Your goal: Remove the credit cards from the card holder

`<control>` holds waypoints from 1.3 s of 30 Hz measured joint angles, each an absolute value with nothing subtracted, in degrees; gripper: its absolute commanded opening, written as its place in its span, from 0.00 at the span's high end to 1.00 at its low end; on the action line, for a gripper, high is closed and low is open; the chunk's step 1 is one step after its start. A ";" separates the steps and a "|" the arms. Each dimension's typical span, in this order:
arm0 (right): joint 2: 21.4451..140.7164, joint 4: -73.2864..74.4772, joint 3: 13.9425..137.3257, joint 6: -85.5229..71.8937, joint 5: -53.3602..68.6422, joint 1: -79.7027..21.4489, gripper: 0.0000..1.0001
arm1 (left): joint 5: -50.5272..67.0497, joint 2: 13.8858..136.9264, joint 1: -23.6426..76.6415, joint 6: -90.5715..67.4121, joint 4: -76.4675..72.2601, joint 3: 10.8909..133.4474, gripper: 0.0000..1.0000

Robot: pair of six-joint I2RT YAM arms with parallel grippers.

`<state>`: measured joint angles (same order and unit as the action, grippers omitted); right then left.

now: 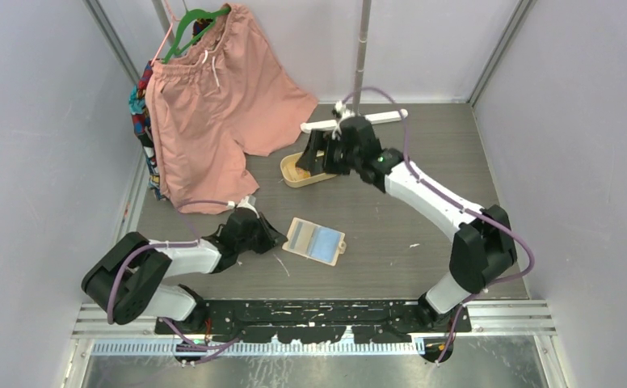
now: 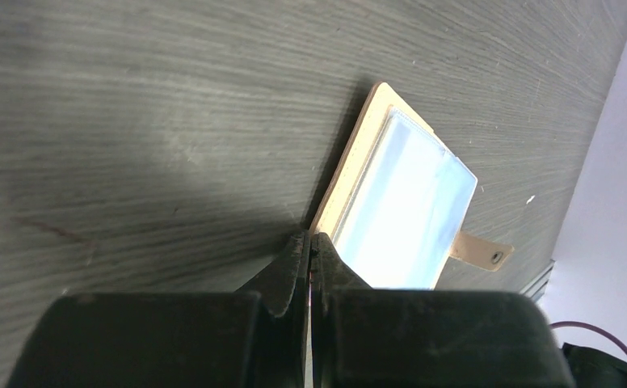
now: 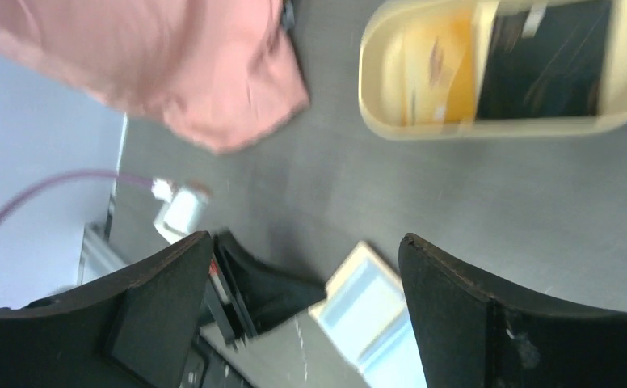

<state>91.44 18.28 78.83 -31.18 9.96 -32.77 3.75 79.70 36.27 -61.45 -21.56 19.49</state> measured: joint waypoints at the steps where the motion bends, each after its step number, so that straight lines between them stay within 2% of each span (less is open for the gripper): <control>1: 90.37 15.44 74.13 -33.28 11.49 -33.43 0.10 | 3.73 78.72 36.25 -62.22 -21.56 18.61 1.00; 7: 90.00 3.68 52.31 -44.16 17.74 -36.36 0.10 | 2.85 74.98 36.25 -63.57 -18.98 16.78 1.00; 11: 90.00 0.64 49.21 -47.11 18.11 -38.35 0.11 | 2.37 73.67 36.25 -63.88 -18.00 16.14 1.00; 15: 90.56 3.44 52.99 -44.93 14.26 -42.52 0.13 | 2.09 72.97 36.25 -64.14 -17.93 15.59 1.00; 21: 97.47 16.19 69.43 -38.54 1.10 -50.09 0.16 | 0.49 71.00 36.32 -64.12 -15.59 15.42 1.00; 25: 102.13 23.66 76.05 -36.36 -7.53 -53.60 0.15 | -0.45 69.78 36.32 -64.05 -13.87 15.38 1.00; 31: 108.12 32.25 79.00 -35.68 -15.20 -56.88 0.15 | -1.23 69.08 36.32 -64.05 -12.80 15.38 1.00; 39: 112.03 35.64 79.88 -35.64 -17.89 -58.43 0.15 | -1.39 69.08 36.32 -64.03 -12.82 15.38 1.00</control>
